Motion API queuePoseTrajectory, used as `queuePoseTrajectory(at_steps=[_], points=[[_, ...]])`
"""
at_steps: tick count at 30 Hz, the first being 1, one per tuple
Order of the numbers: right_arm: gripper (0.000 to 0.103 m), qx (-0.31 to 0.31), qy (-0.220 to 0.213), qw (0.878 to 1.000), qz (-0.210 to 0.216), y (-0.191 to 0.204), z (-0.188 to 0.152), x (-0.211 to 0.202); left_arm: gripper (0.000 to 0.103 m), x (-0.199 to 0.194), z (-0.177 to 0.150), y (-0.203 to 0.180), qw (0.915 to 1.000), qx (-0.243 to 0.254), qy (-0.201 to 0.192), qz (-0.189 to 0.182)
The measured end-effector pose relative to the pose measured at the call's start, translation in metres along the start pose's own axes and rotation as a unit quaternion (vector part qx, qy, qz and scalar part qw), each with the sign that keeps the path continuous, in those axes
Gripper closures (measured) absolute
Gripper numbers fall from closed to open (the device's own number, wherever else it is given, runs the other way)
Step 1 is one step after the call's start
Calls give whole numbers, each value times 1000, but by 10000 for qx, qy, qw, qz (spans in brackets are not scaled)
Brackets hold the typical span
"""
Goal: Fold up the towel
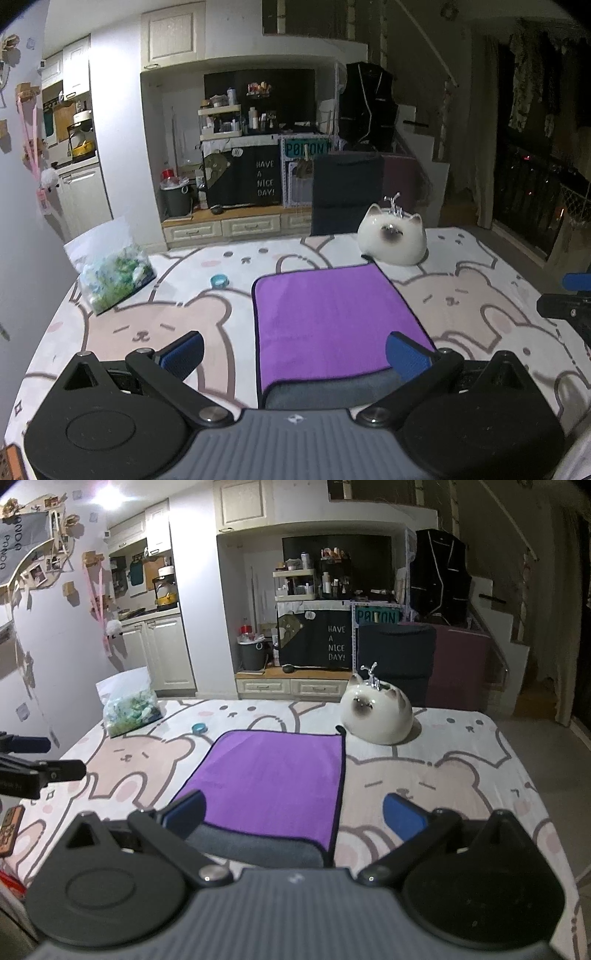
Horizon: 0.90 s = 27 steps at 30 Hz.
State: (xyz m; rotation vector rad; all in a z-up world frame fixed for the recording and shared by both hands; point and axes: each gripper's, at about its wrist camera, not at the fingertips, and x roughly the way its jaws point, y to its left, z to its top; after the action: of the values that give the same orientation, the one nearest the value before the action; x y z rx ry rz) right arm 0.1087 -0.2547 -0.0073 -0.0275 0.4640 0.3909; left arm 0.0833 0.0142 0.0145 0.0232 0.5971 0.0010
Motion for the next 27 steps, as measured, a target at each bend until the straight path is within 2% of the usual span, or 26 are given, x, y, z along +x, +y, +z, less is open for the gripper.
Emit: queuePoseTrajectory(at_steps=[7,13,19,23,27], points=[[0,-16,18,10000,12,-17,11,36,0,39,13,1,9997,217,-83,110],[0,84,238,9996,108,-35,6,71,0,78,8,12,9998,8,37,-207],[0,459,534,9958,578,-63,-4,108,0,127,-5,31,9972,-130,563,-475],[0,409,731,9917,977,-74,-13,129,0,157,-19,53,9877,-614,1109,-916],[0,632,1121,9857,1084,-79,-16,153,0,176,-30,73,9738,-967,1519,-1391]])
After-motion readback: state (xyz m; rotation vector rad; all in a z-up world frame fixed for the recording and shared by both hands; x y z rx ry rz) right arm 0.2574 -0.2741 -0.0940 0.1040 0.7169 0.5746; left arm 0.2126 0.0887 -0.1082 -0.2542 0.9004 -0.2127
